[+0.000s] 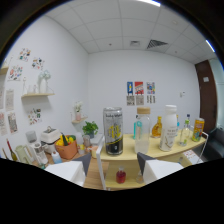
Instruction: Make me a cup of Mojito.
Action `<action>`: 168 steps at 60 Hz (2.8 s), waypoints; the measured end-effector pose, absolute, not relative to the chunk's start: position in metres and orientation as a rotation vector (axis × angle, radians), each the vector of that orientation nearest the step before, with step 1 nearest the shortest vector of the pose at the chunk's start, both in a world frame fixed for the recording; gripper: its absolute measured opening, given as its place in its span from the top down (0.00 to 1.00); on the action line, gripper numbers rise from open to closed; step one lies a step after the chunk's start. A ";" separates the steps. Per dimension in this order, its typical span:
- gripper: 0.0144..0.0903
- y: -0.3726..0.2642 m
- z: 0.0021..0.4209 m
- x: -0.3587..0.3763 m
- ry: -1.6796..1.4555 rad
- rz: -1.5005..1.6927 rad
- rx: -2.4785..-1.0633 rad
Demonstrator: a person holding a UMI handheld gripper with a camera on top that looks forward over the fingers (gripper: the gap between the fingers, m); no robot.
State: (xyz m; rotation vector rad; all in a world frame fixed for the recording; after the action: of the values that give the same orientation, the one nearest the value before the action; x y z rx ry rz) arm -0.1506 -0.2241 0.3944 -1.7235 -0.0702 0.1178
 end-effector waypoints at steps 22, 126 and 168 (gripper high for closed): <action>0.07 -0.116 0.404 -0.162 -0.037 0.101 -1.716; 0.51 -0.232 0.190 -0.056 0.429 0.639 -1.860; 0.51 -0.215 0.226 -0.030 1.510 1.799 -1.199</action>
State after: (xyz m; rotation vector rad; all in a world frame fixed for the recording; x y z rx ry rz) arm -0.0301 -0.2149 0.2264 -1.1986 1.5102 1.7988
